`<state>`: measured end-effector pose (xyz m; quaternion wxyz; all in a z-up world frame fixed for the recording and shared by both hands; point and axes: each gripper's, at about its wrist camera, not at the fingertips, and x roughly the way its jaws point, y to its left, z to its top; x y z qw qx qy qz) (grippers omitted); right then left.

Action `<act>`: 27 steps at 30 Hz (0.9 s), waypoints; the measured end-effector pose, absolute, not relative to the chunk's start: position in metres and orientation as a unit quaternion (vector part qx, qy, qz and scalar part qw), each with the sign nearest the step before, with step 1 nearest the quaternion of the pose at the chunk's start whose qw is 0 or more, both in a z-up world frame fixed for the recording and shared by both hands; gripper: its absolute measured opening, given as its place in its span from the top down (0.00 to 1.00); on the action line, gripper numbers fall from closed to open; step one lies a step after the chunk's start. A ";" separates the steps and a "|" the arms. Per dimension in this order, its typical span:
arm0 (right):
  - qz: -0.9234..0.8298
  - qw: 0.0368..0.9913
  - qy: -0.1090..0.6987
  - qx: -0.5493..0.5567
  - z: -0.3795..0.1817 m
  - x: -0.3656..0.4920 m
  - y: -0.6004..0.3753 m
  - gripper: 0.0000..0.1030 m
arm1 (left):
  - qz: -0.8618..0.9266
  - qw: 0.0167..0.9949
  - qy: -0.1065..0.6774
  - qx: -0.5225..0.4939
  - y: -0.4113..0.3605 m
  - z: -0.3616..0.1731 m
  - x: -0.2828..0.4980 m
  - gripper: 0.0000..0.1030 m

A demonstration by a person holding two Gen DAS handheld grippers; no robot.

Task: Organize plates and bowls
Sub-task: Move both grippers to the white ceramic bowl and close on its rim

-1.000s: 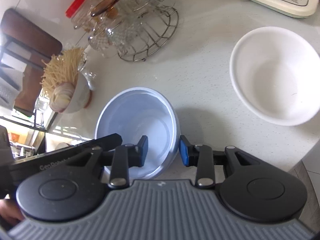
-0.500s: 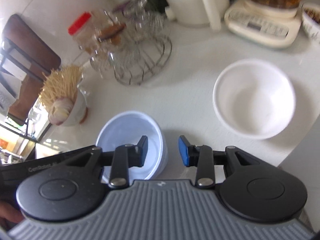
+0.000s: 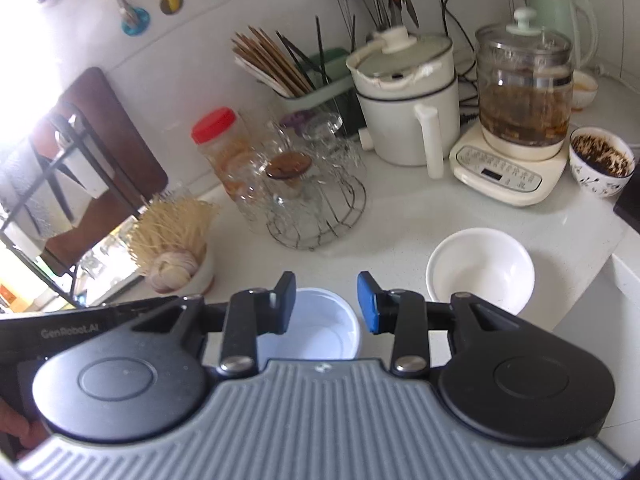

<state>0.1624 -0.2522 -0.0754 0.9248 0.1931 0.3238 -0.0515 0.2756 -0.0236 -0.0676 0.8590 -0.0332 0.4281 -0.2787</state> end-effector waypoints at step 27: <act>-0.119 0.929 0.288 0.199 -0.065 0.128 -0.312 0.63 | -0.351 0.842 0.410 0.000 -0.115 -0.054 0.260 0.69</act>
